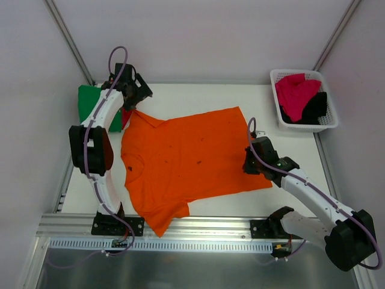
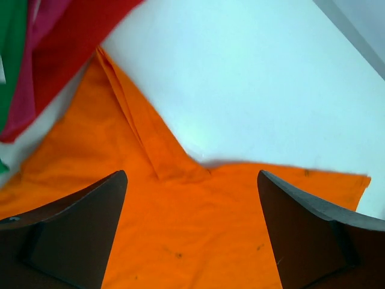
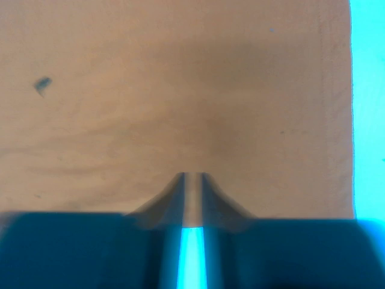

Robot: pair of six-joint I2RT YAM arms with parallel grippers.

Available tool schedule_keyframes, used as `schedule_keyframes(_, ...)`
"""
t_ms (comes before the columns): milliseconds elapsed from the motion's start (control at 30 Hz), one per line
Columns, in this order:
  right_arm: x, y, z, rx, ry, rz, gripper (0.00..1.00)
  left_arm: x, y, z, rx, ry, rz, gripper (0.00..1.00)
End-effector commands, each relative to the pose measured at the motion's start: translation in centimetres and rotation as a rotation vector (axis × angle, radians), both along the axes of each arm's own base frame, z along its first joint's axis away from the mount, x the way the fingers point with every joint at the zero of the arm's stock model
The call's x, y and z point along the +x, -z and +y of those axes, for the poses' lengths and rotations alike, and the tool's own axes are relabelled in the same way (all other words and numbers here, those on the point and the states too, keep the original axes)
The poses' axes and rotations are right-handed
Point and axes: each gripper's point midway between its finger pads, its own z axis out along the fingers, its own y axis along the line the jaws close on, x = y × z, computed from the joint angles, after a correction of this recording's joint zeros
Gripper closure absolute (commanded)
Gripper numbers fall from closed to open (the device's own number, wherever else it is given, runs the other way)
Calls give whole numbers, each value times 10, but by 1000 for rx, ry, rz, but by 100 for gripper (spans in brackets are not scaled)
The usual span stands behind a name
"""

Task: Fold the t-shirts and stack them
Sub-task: Flatten the tshirt out

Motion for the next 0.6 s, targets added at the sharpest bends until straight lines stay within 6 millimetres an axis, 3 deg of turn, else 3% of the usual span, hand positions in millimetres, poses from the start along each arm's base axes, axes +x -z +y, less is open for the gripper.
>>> schedule_keyframes(0, -4, 2, -6, -10, 24, 8, 73, 44, -2, 13, -72, 50, -45, 8)
schedule_keyframes(67, -3, 1, -8, -19, 33, 5, 45, 65, -6, 19, -113, 54, -72, 8)
schedule_keyframes(100, -1, -1, -8, -17, 34, -1, 42, 73, 14, 29, -122, 40, -42, 8)
schedule_keyframes(167, -1, -2, -9, -26, 37, 2, 37, 87, 14, 38, -134, 34, -59, 9)
schedule_keyframes(200, 1, -5, -10, -30, 46, -6, 37, 92, 31, 40, -144, 33, -36, 10)
schedule_keyframes(267, 3, -5, -11, -38, 58, -2, 36, 100, 31, 42, -164, 34, -44, 12)
schedule_keyframes(367, 5, -4, -9, -42, 60, 8, 37, 106, 50, 43, -168, 37, -22, 14)
schedule_keyframes(567, 7, 3, -8, -58, 64, 39, 37, 102, 67, 41, -182, 33, 17, 23)
